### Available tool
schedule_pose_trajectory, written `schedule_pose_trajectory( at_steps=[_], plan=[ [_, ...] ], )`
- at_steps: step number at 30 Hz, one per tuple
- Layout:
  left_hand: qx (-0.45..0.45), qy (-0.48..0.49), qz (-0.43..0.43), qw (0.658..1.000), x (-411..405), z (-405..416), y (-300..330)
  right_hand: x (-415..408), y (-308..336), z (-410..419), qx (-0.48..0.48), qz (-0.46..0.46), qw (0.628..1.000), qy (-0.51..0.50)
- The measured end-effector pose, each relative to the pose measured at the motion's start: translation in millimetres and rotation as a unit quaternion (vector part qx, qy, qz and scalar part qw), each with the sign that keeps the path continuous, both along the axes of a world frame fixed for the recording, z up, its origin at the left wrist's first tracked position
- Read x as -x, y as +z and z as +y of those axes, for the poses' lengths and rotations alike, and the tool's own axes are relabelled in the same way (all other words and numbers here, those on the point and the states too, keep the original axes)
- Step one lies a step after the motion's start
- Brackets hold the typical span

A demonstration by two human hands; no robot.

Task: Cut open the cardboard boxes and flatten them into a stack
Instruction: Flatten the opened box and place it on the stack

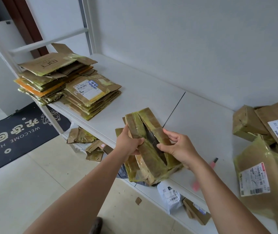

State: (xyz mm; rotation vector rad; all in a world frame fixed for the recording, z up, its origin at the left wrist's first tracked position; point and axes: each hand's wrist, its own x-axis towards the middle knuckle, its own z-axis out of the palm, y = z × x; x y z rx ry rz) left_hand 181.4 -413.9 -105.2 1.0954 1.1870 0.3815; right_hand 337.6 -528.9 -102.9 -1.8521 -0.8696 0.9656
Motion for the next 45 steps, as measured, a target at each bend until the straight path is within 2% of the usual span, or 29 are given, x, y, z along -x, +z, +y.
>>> schedule_pose_trajectory(
  at_steps=[8, 14, 18, 22, 25, 29, 30, 34, 39, 45],
  plan=[
    [-0.003, -0.004, 0.010, 1.000, 1, -1, 2, -16, 1, 4, 0.006, 0.087, 0.996, 0.000],
    [-0.005, 0.001, 0.013, 1.000, 1, -3, 6, -16, 4, 1, 0.011, 0.111, 0.994, 0.014],
    [-0.027, 0.013, 0.017, 0.999, 0, -6, 10, 5, 9, 2, 0.038, -0.010, 0.999, 0.018],
    [-0.161, -0.005, 0.037, 0.986, -2, -10, 20, 15, 19, 6, 0.029, -0.073, 0.997, 0.012],
    [-0.274, -0.033, 0.020, 0.961, -10, -13, 34, 12, 38, 15, -0.044, -0.126, 0.989, -0.060],
    [-0.411, -0.049, 0.024, 0.910, -23, -24, 50, 6, 69, 26, -0.190, -0.211, 0.945, -0.163],
    [-0.421, -0.052, 0.017, 0.905, -23, -27, 49, 4, 73, 25, -0.197, -0.231, 0.938, -0.169],
    [-0.377, -0.075, -0.024, 0.923, -15, -28, 32, 8, 73, 19, -0.163, -0.287, 0.931, -0.158],
    [-0.379, -0.098, -0.091, 0.916, -15, -10, 56, 13, 72, 25, -0.163, -0.309, 0.931, -0.107],
    [-0.368, -0.098, -0.103, 0.919, -16, 4, 58, 11, 73, 18, -0.168, -0.325, 0.926, -0.098]
  ],
)
